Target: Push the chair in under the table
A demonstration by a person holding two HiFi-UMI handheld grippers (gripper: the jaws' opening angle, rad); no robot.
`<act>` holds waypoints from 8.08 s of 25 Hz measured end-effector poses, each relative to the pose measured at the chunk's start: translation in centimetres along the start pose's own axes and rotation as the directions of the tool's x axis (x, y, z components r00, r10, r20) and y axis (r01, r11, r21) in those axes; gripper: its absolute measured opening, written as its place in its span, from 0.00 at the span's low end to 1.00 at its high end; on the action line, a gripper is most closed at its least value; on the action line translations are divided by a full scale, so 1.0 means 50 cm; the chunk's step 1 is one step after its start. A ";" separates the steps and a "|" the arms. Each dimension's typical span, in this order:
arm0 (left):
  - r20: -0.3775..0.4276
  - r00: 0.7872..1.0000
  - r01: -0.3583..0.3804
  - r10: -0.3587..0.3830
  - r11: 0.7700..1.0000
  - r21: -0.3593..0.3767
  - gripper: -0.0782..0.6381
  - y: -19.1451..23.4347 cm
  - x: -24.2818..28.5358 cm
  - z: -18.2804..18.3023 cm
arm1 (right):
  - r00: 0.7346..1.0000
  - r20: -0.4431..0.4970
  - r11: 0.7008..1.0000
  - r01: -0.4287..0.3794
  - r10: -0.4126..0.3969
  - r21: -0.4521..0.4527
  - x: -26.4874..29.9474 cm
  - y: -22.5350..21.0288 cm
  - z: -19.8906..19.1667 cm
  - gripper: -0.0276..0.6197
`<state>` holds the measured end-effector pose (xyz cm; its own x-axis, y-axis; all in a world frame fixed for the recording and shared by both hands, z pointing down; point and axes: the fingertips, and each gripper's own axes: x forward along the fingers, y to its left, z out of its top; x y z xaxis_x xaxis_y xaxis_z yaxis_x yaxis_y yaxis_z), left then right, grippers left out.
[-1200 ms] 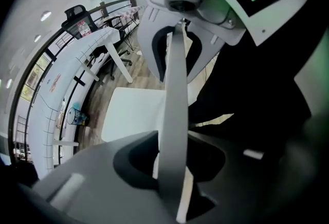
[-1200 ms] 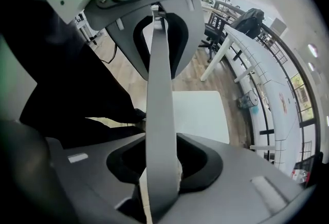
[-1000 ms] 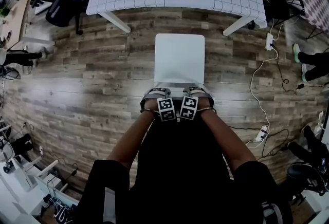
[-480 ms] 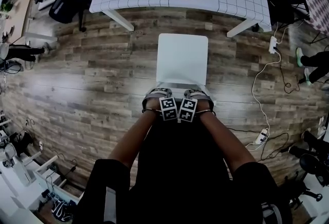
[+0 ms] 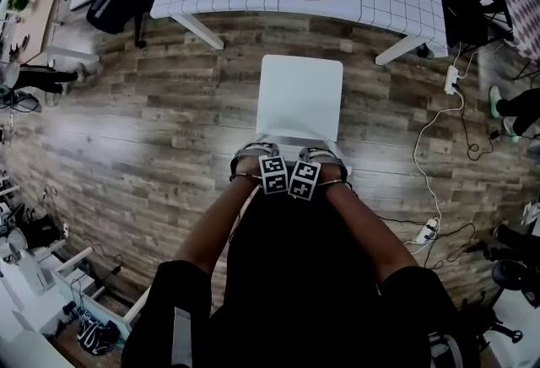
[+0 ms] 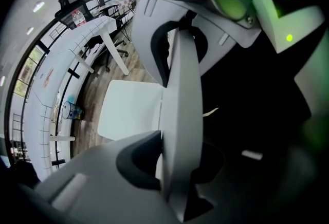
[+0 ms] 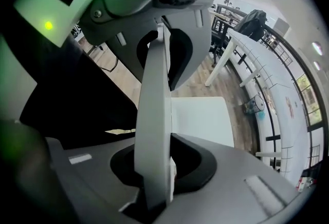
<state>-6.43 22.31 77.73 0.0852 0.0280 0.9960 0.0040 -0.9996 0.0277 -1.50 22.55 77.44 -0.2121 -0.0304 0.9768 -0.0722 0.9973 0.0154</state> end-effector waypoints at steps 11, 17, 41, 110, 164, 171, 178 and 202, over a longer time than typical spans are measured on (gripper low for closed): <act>-0.010 0.999 -0.035 0.034 0.993 -0.113 0.24 0.065 -0.028 0.016 | 0.999 0.030 0.999 -0.012 0.013 -0.038 -0.026 -0.065 -0.007 0.16; -0.001 1.000 -0.027 0.027 0.993 -0.119 0.25 0.088 -0.040 0.022 | 0.999 0.030 0.999 -0.033 0.033 -0.029 -0.036 -0.089 -0.007 0.16; 0.058 0.998 0.035 -0.031 0.996 -0.084 0.25 0.303 -0.084 0.026 | 0.996 0.021 0.995 -0.087 0.086 0.043 -0.055 -0.301 0.018 0.16; 0.070 0.995 0.061 -0.063 0.998 0.031 0.25 0.889 -0.062 0.104 | 0.998 -0.023 0.991 -0.056 0.060 0.118 -0.025 -0.884 -0.028 0.17; 0.153 0.988 0.029 -0.008 0.990 -0.137 0.30 1.015 -0.053 0.203 | 0.997 0.075 0.995 -0.013 0.005 0.099 -0.053 -1.022 -0.088 0.26; 0.253 0.964 -0.027 0.078 0.980 -0.196 0.39 1.020 -0.129 0.211 | 0.972 0.217 0.984 0.055 -0.092 0.169 -0.132 -1.017 -0.040 0.29; 0.410 0.872 -0.110 0.267 0.923 -0.368 0.40 1.033 -0.239 0.209 | 0.918 0.312 0.934 0.135 -0.243 0.330 -0.230 -1.051 -0.012 0.29; 0.525 0.270 -0.080 0.807 0.562 -0.823 0.12 0.826 -0.757 0.093 | 0.356 0.414 0.440 -0.007 -0.838 0.898 -0.711 -0.880 0.131 0.04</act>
<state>-4.87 -20.01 40.78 0.5489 -0.7985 0.2471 -0.8249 -0.5652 0.0057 2.83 -20.66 40.62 -0.4182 -0.8744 0.2460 -0.9053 0.3790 -0.1919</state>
